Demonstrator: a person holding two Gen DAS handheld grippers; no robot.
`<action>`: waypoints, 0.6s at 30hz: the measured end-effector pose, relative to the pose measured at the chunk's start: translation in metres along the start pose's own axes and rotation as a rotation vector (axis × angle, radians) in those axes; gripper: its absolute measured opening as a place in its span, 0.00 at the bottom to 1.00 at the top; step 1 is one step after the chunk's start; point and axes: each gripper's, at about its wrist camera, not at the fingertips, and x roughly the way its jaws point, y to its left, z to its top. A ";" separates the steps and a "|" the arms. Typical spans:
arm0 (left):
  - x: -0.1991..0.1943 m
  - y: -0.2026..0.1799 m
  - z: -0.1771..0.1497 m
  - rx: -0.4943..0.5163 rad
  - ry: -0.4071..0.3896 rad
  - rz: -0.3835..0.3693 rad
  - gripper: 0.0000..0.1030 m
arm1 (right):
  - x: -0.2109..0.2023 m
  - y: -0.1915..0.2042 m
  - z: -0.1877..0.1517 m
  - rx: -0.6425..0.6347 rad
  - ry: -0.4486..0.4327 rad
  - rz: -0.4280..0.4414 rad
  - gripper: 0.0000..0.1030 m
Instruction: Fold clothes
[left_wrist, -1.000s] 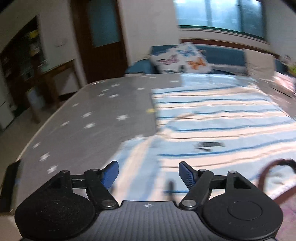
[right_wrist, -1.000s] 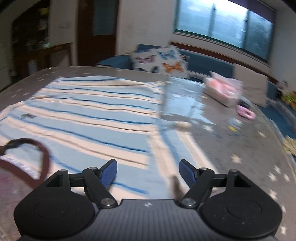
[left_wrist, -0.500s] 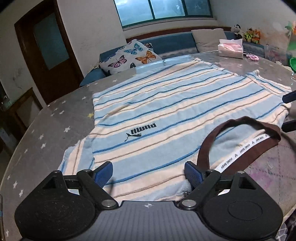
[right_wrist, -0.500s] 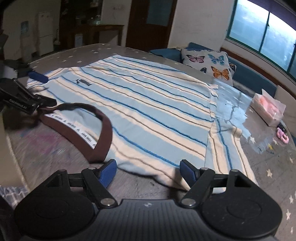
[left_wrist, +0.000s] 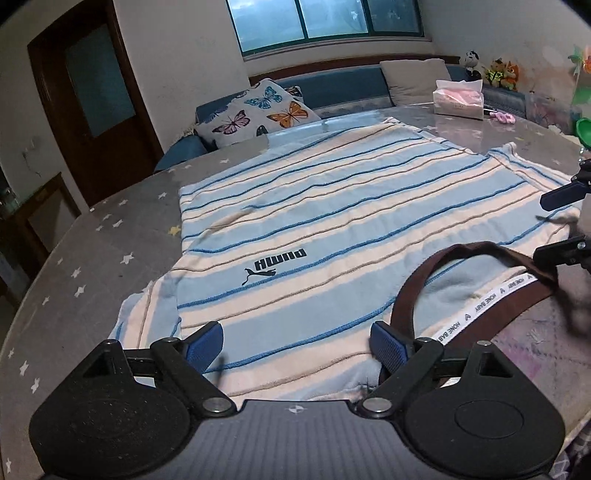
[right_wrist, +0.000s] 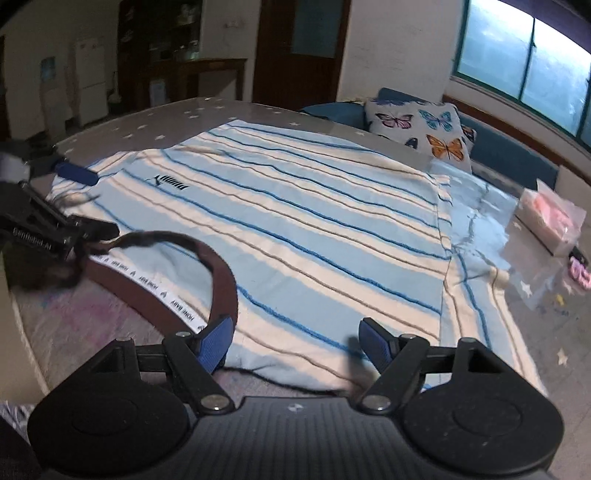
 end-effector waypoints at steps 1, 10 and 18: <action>0.000 0.000 0.000 0.006 0.000 -0.002 0.87 | -0.002 -0.002 0.001 0.007 -0.004 0.002 0.75; 0.000 0.003 -0.001 -0.009 0.015 -0.030 0.87 | -0.002 -0.018 -0.008 0.090 0.042 0.055 0.74; 0.003 0.018 0.019 -0.052 0.008 -0.009 0.87 | -0.005 -0.029 0.002 0.095 0.040 0.038 0.74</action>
